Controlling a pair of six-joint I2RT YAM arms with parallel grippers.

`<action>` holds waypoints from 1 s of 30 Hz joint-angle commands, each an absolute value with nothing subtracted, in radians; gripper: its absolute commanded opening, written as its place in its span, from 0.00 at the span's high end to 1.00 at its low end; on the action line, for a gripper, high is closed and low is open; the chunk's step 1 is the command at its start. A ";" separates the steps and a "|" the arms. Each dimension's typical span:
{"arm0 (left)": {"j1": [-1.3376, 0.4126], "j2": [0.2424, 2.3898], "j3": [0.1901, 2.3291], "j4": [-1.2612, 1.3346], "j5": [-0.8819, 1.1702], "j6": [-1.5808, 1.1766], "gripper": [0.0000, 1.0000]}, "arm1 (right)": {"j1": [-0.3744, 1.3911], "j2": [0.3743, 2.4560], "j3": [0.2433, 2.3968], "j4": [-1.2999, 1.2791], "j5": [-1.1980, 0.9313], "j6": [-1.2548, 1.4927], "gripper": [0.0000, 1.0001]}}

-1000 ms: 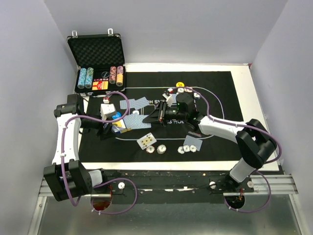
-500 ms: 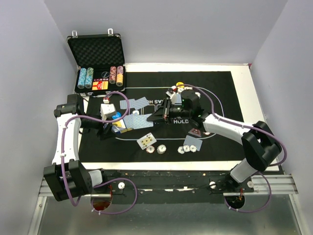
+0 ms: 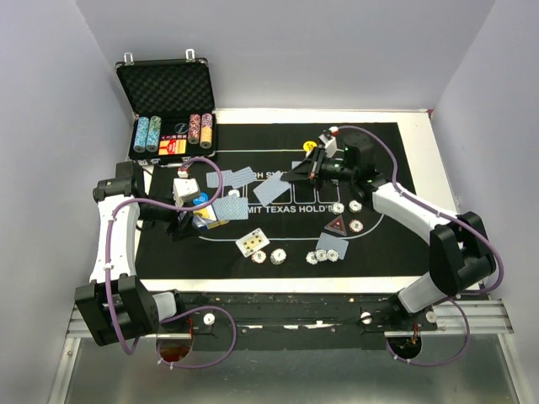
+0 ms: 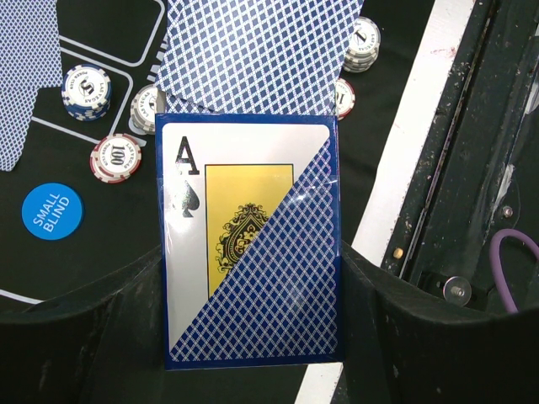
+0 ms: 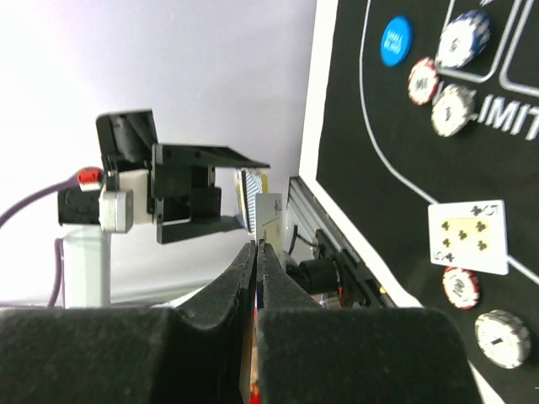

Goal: Distribute texas hold em gaming equipment

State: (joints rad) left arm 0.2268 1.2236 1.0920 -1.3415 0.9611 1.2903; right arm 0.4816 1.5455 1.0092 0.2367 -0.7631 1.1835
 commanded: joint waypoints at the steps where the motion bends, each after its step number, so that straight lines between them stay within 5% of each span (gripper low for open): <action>1: 0.225 1.221 1.118 -1.621 1.017 1.307 0.88 | 0.427 1.549 1.032 0.198 -0.831 1.143 0.91; 12: 0.224 1.224 1.127 -1.621 1.015 1.301 0.88 | 0.244 1.725 1.067 0.187 -0.795 1.001 0.99; 24: 0.225 1.210 1.131 -1.621 1.009 1.293 0.88 | 0.198 2.048 1.308 0.075 -0.491 0.856 0.99; 30: 0.225 1.215 1.132 -1.621 1.015 1.292 0.88 | 0.210 2.080 1.350 -0.039 -0.344 0.795 0.75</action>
